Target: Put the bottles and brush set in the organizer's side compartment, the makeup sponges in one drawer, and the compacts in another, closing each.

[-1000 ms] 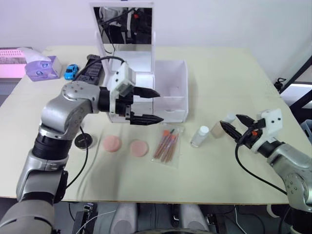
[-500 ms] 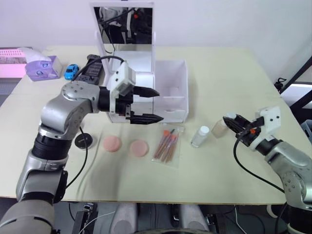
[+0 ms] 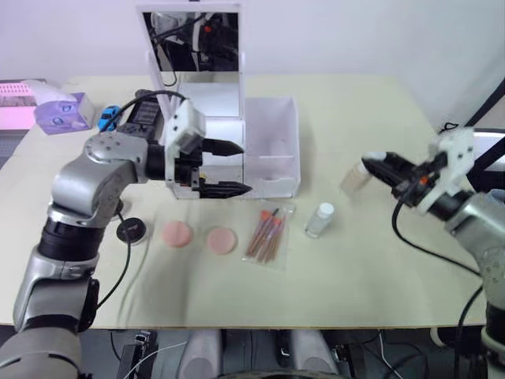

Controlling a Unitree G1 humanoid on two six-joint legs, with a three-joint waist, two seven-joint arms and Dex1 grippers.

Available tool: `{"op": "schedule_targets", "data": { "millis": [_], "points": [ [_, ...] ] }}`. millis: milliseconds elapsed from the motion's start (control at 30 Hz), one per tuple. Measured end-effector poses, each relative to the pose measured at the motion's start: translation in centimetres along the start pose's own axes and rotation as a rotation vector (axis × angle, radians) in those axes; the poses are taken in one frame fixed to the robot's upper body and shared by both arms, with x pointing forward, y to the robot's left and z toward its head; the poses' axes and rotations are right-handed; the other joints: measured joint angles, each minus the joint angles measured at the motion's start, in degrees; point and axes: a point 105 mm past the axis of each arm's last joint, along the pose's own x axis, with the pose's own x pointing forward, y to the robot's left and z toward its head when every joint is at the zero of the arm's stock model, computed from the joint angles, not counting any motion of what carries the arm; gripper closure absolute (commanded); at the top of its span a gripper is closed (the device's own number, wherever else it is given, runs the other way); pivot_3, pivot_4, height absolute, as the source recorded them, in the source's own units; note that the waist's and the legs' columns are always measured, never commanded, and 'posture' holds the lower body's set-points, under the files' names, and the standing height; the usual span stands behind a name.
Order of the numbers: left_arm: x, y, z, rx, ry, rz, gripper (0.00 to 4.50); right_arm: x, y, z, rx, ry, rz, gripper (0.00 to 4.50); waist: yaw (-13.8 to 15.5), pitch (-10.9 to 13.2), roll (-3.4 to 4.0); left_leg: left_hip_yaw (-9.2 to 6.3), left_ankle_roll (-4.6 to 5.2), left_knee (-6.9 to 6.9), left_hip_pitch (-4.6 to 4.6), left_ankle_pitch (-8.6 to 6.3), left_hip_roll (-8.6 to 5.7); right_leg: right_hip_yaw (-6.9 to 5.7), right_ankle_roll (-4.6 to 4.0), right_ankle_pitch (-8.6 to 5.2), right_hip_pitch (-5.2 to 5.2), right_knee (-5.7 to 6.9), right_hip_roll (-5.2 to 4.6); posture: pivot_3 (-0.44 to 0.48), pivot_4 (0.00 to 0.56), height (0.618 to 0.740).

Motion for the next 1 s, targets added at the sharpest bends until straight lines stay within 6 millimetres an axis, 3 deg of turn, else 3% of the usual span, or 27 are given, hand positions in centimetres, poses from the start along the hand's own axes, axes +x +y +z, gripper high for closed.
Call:
{"op": "schedule_targets", "data": {
  "millis": [133, 233, 467, 833, 1000],
  "points": [
    [-1.4, 0.3, -0.9, -0.018, 0.006, 0.073, 0.0, 3.2, 1.9, 3.2, -0.033, -0.036, 0.135, 3.84, -0.57, 0.04, 0.0, 0.03, 0.0, -0.01, -0.05, 0.0, -0.01, 0.06, -0.01, 0.01, -0.05, -0.02, -0.01, 0.0, 0.15, 0.739],
    [-2.1, 0.0, -1.5, -0.022, 0.013, 0.115, 0.0, 5.1, 2.9, 4.4, -0.018, -0.065, 0.195, 3.84, -0.52, 0.04, -0.02, 0.03, 0.0, -0.05, -0.06, 0.0, -0.01, 0.07, 0.02, 0.02, -0.08, -0.04, 0.0, 0.0, 0.15, 0.739],
    [-3.6, -0.9, -1.9, -0.033, 0.028, 0.212, 0.0, 9.0, 3.2, 1.0, 0.034, 0.019, 0.238, 3.84, -0.53, 0.06, -0.04, 0.09, 0.0, -0.04, -0.15, 0.0, -0.05, 0.2, 0.2, 0.11, -0.13, -0.1, 0.0, 0.0, 0.15, 0.739],
    [-4.2, -1.6, -1.6, -0.035, 0.024, 0.258, 0.0, 11.2, 4.5, -1.6, 0.018, 0.067, 0.299, 3.84, -0.46, 0.07, -0.04, 0.06, 0.0, -0.03, -0.1, 0.0, -0.03, 0.21, 0.2, 0.13, -0.17, 0.04, 0.06, 0.0, 0.15, 0.739],
    [-4.5, -1.5, -1.7, -0.034, 0.047, 0.268, 0.0, 11.3, 3.6, -2.8, -0.021, 0.104, 0.274, 3.84, -0.49, 0.07, -0.04, 0.07, 0.0, -0.04, -0.1, 0.0, -0.03, 0.21, 0.19, 0.12, -0.17, 0.03, 0.06, 0.0, 0.15, 0.739]
  ]
}}
